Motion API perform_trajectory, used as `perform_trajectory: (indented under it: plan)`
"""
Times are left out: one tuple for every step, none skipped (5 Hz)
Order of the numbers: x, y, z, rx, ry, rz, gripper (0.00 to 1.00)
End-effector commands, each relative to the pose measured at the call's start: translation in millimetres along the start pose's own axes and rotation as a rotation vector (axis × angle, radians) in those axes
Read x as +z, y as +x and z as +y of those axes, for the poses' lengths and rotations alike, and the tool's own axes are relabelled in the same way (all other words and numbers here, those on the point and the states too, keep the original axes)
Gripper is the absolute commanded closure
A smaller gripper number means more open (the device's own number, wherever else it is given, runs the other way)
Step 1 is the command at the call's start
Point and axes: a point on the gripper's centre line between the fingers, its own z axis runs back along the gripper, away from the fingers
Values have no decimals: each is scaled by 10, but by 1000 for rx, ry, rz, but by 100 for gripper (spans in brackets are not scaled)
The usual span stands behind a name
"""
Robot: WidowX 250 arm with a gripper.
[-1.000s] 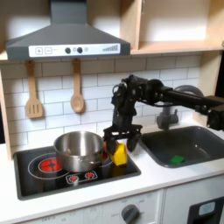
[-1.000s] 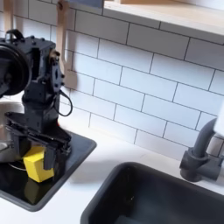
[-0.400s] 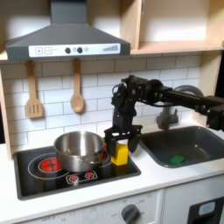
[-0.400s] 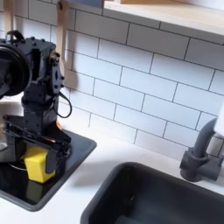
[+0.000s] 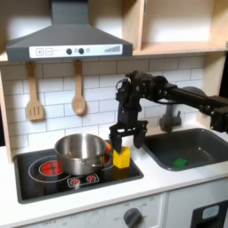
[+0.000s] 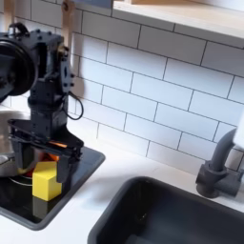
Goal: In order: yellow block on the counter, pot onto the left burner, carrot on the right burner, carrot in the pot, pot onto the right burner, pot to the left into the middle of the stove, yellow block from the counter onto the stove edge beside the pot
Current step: 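Take the yellow block out of the pot and put it on the counter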
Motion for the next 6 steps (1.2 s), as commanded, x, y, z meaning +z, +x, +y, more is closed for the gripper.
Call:
perform_trajectory:
  plan:
    - [23, 17, 21, 53, -4, 19, 0]
    - [-42, 0, 42, 78, -3, 49, 0]
    - [-122, -6, 17, 59, 7, 61, 0]
    - [-137, 40, 21, 73, 5, 51, 0]
    - [-206, 66, 40, 79, 21, 61, 0]
    - [-259, 45, 52, 73, 28, 72, 0]
